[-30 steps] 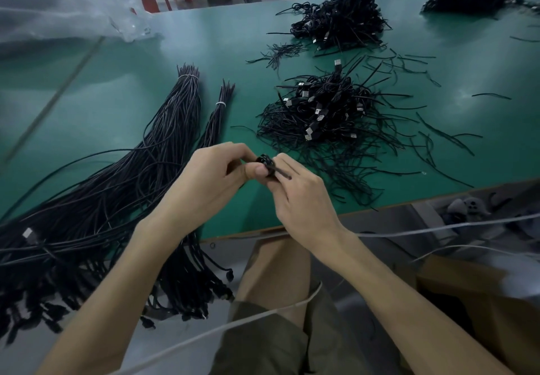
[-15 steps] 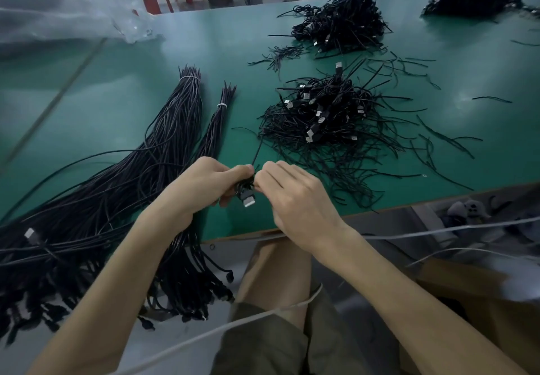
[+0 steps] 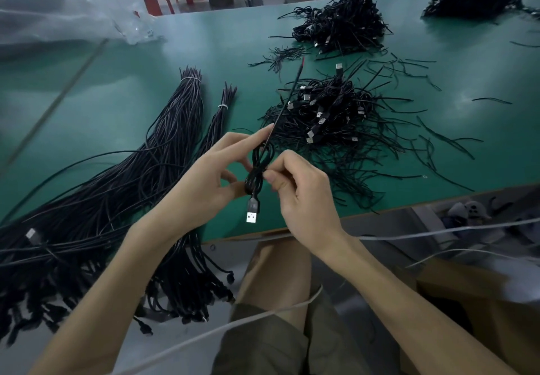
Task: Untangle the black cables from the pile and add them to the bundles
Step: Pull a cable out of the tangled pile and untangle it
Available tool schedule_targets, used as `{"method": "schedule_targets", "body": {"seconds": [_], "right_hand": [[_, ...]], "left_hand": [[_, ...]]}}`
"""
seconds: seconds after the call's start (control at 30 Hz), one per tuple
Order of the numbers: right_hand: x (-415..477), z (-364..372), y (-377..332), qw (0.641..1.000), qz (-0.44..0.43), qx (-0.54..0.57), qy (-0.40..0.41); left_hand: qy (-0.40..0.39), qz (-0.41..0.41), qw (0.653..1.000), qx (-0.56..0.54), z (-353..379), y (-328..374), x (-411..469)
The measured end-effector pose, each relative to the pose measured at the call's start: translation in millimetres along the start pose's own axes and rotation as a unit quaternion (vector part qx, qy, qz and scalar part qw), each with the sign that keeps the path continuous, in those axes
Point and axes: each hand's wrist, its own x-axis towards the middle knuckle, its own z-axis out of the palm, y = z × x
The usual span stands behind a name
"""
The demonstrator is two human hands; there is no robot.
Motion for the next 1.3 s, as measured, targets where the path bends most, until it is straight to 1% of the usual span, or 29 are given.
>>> {"method": "schedule_targets", "body": {"seconds": [0.07, 0.13, 0.27, 0.3, 0.37, 0.4, 0.43, 0.53, 0.67, 0.77, 0.87, 0.97, 1.1, 1.2, 1.27, 1.3], "right_hand": [[0.4, -0.8, -3.1, 1.0, 0.0, 0.007, 0.002], [1.7, -2.4, -3.8, 1.0, -0.009, -0.003, 0.003], [4.7, -4.7, -2.0, 0.994, -0.048, -0.1, -0.006], [5.3, -4.3, -1.6, 0.991, -0.057, -0.121, -0.01], [6.3, -2.8, -1.7, 0.985, -0.084, -0.151, -0.008], [6.8, -2.4, -2.2, 0.982, -0.098, -0.162, -0.003], [7.7, -2.2, -2.4, 0.979, -0.109, -0.172, 0.002], [11.3, -2.7, -2.9, 0.977, -0.117, -0.179, 0.002], [16.1, -6.3, -4.1, 0.98, -0.121, -0.156, -0.01], [19.9, -9.7, -1.6, 0.979, -0.133, -0.151, -0.013], [21.7, -11.9, 1.0, 0.984, -0.127, -0.126, -0.014], [21.3, -11.2, 1.8, 0.994, -0.086, -0.064, 0.01], [38.5, -25.3, -4.2, 0.996, 0.018, -0.006, 0.089], [74.9, -54.0, -0.6, 0.982, 0.119, 0.029, 0.142], [103.9, -77.3, 8.8, 0.961, 0.193, 0.072, 0.186], [117.7, -88.1, 16.0, 0.95, 0.228, 0.083, 0.194]], "left_hand": [[0.003, -0.007, 1.0, 0.02, 1.2, 2.4, 0.5], [0.02, 0.005, 0.998, 0.051, 1.1, 4.4, 0.5], [0.056, -0.01, 0.989, 0.136, 2.5, 8.2, 0.4], [0.07, -0.002, 0.983, 0.168, 3.6, 6.7, -0.2], [0.112, 0.05, 0.962, 0.243, 4.5, 8.0, -1.1], [0.126, 0.064, 0.955, 0.262, 4.8, 9.3, -1.5], [0.132, 0.063, 0.954, 0.263, 4.1, 10.3, -1.2], [0.121, 0.04, 0.965, 0.227, 2.2, 16.6, 0.6], [0.123, 0.057, 0.971, 0.198, -2.2, 25.1, 3.5], [0.099, 0.039, 0.984, 0.142, -4.3, 26.8, 9.4], [0.067, 0.02, 0.994, 0.081, -9.4, 30.2, 15.0], [0.036, 0.01, 0.998, 0.055, -15.1, 33.6, 25.0], [0.039, 0.018, 0.999, 0.008, -19.3, 28.4, 37.2], [0.052, -0.028, 0.998, 0.011, -12.3, 5.3, 40.6], [0.06, -0.075, 0.995, 0.024, 1.0, -17.2, 41.8], [0.065, -0.096, 0.993, 0.028, 9.5, -29.3, 42.3]]}}
